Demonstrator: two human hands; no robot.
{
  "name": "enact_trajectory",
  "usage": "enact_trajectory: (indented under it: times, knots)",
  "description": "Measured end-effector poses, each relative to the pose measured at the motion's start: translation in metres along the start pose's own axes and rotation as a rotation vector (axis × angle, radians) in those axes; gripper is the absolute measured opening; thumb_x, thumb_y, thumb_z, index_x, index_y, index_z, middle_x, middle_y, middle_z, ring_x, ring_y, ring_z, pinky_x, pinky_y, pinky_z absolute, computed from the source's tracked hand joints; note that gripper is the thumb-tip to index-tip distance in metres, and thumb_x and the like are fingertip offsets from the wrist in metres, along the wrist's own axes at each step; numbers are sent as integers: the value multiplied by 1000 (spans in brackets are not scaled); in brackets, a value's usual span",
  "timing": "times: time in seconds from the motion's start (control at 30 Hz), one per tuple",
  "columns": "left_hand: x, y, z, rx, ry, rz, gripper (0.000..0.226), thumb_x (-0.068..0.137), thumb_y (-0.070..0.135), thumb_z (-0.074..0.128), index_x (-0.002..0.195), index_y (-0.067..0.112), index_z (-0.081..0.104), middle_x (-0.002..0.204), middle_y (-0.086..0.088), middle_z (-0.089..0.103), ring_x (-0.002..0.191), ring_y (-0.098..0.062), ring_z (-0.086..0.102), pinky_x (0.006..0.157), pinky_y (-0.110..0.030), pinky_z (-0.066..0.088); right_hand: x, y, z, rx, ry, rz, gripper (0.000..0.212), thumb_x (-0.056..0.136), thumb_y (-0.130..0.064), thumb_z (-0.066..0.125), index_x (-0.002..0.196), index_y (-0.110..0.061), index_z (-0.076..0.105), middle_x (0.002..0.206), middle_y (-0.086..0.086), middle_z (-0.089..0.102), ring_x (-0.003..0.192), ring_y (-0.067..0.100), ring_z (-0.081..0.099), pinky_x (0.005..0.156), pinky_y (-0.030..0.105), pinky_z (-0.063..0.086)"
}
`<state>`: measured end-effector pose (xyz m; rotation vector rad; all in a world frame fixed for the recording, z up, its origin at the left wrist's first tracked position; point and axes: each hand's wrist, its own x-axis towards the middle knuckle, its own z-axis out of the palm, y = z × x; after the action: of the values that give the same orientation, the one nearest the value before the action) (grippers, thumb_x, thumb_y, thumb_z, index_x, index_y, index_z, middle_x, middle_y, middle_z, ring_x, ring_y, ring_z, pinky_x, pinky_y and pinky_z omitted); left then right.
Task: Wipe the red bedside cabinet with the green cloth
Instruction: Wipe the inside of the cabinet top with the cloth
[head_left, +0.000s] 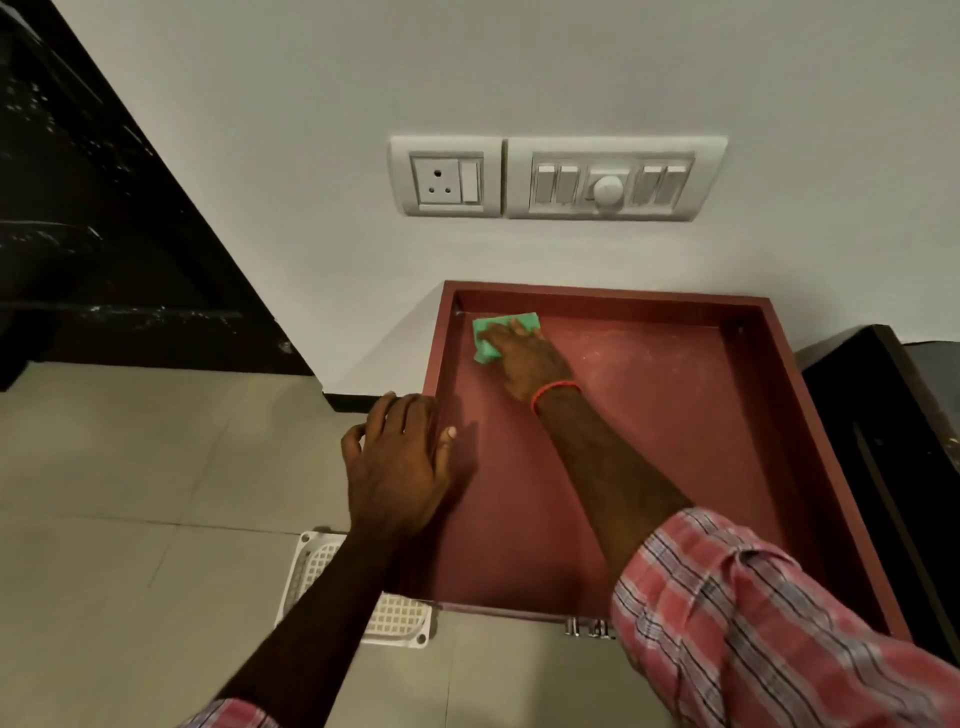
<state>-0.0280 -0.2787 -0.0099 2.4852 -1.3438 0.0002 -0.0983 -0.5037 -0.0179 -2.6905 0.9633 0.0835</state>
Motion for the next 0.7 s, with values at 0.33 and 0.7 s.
enact_trajectory:
  times: [0.33, 0.7]
  knots:
    - [2, -3, 3, -57, 10, -22, 50, 103, 50, 31, 134, 22, 59, 143, 0, 61, 145, -24, 43, 105, -52, 37, -234, -60, 83, 28, 59, -377, 56, 82, -21, 44, 136, -26, 55, 144, -6, 54, 136, 21, 47, 107, 39, 35]
    - [2, -3, 1, -85, -4, -46, 58, 98, 66, 32, 132, 29, 60, 139, 4, 66, 147, -22, 42, 109, -54, 32, -79, 68, 5, 341, 135, 67, 49, 91, -11, 44, 134, -29, 58, 148, -4, 49, 141, 17, 38, 119, 36, 26]
